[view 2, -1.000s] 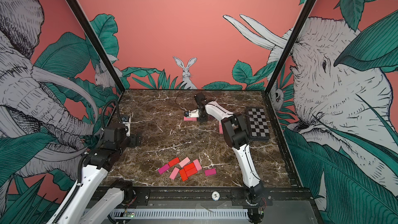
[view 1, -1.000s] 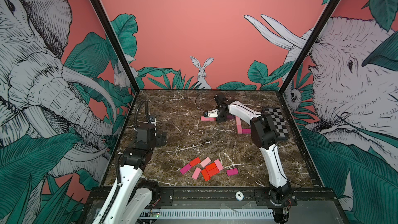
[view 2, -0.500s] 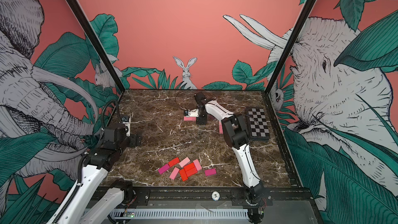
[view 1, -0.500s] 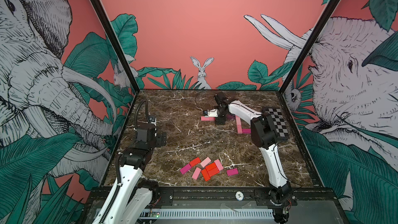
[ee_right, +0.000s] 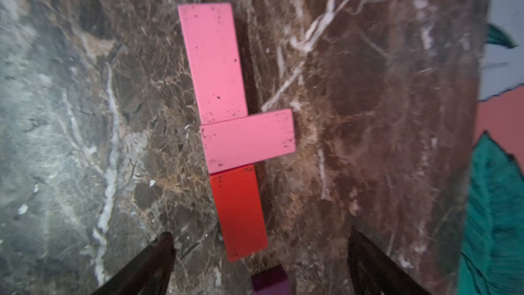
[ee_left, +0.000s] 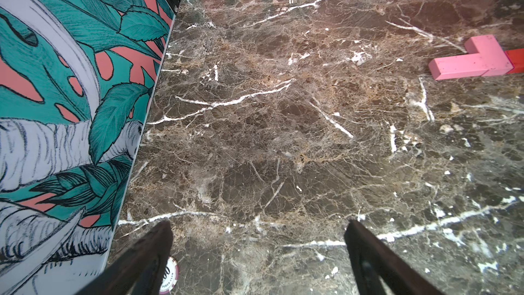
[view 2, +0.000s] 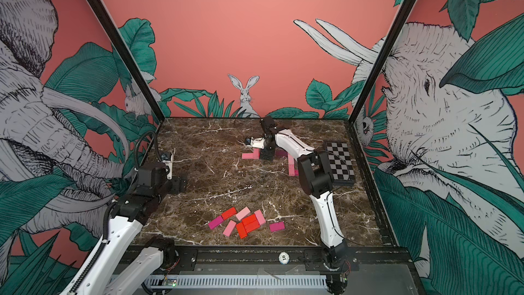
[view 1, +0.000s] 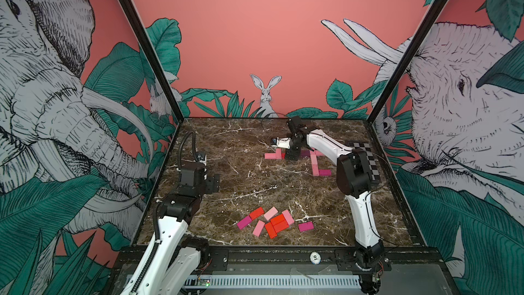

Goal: Assemble the letter t with building blocks
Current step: Assemble the building block at the center of the board, then pick up the building block from the center of the board.

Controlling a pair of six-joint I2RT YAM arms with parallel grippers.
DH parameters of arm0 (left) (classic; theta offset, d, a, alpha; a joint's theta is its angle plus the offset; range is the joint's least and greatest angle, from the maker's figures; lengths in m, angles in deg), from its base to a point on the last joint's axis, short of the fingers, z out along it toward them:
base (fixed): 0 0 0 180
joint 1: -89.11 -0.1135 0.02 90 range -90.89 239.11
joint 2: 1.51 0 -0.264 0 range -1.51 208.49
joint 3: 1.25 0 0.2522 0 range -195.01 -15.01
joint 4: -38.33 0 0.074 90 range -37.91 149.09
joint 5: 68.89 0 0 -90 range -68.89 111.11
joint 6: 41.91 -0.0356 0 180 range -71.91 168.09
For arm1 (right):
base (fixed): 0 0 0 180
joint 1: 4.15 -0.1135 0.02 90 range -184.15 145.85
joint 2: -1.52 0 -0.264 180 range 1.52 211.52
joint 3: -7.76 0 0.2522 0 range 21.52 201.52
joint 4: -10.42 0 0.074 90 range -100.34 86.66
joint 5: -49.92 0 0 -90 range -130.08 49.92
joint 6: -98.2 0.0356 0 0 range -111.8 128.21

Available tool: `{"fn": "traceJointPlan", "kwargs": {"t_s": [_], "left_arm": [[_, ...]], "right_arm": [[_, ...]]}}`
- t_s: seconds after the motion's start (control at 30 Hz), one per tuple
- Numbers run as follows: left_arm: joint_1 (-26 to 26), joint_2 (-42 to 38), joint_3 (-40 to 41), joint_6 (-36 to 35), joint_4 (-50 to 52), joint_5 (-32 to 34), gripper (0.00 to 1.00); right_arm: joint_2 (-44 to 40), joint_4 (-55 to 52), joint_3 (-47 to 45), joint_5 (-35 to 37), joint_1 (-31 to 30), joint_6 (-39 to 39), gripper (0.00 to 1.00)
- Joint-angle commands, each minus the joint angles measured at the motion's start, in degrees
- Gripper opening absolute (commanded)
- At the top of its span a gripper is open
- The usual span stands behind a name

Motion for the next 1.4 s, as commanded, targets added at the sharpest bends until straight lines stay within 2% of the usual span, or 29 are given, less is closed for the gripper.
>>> {"fn": "traceJointPlan", "kwargs": {"t_s": [0.0,0.1,0.17,0.23,0.3,0.37,0.47,0.6,0.67,0.77,0.87,1.03,1.37], "left_arm": [[-0.1,0.5,0.2,-0.1,-1.0,-0.7,0.97],[-0.1,1.0,-0.2,0.0,-0.6,-0.6,0.97],[-0.1,1.0,-0.2,-0.1,-0.5,-0.5,0.97],[-0.2,1.0,-0.3,0.0,-0.6,-0.6,0.98],[-0.2,1.0,-0.2,0.0,-0.6,-0.8,0.97],[-0.1,0.9,-0.3,0.0,-0.5,-0.8,0.97],[-0.1,0.6,-0.1,0.0,-0.7,-0.4,0.98],[-0.1,0.1,0.3,0.1,-0.8,-0.3,0.97],[-0.2,-0.1,0.5,0.1,-1.1,-0.7,0.97],[-0.1,0.0,0.6,0.0,-1.3,-0.8,0.97],[-0.1,0.5,0.4,0.0,-1.4,-1.2,0.97],[-0.1,1.6,0.0,-0.1,-1.0,-1.7,0.97],[-0.1,-0.3,0.8,0.2,-1.6,-1.3,0.97]], "right_arm": [[-7.4,5.7,-2.1,0.2,0.3,5.8,0.98],[-10.4,8.1,-1.8,6.7,0.4,16.9,0.99],[-10.2,2.5,3.2,10.5,0.4,24.5,0.99],[-10.1,-5.5,7.4,11.1,0.4,29.5,0.97],[-13.0,-9.2,5.2,10.8,0.2,33.1,0.94],[-18.3,-8.8,-1.8,9.8,-0.4,34.9,0.92],[-29.2,-5.0,-16.8,7.7,-2.7,32.9,0.92],[-44.3,-1.7,-37.7,4.5,-8.3,18.3,0.92],[-50.0,-2.0,-44.8,3.0,-10.8,12.7,0.91],[-55.2,-4.6,-49.9,1.8,-13.2,12.7,0.9],[-55.8,-9.2,-50.8,2.1,-15.7,14.6,0.87],[-52.1,-12.7,-52.0,2.7,-19.8,15.7,0.8],[-42.1,-12.8,-53.5,0.8,-25.3,17.5,0.58]]}}
